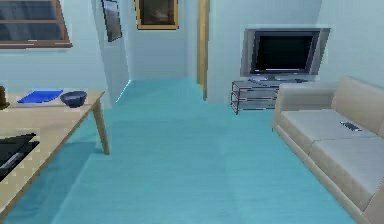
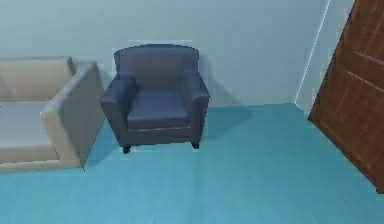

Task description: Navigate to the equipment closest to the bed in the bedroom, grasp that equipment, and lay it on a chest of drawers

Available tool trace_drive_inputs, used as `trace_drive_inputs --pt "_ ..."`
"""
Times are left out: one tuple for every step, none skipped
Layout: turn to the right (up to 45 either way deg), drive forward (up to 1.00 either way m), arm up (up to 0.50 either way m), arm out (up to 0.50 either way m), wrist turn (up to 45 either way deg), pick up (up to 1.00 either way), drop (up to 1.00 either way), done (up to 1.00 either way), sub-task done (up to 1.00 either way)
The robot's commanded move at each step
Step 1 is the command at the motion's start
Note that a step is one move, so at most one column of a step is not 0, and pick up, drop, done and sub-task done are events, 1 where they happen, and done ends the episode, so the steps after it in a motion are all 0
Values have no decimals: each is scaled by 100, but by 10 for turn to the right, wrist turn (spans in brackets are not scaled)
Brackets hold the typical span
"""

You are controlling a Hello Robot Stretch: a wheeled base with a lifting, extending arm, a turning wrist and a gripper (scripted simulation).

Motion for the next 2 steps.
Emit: trace_drive_inputs --pt "0 100 0 0 0 0 0 0 0" --pt "0 100 0 0 0 0 0 0 0"
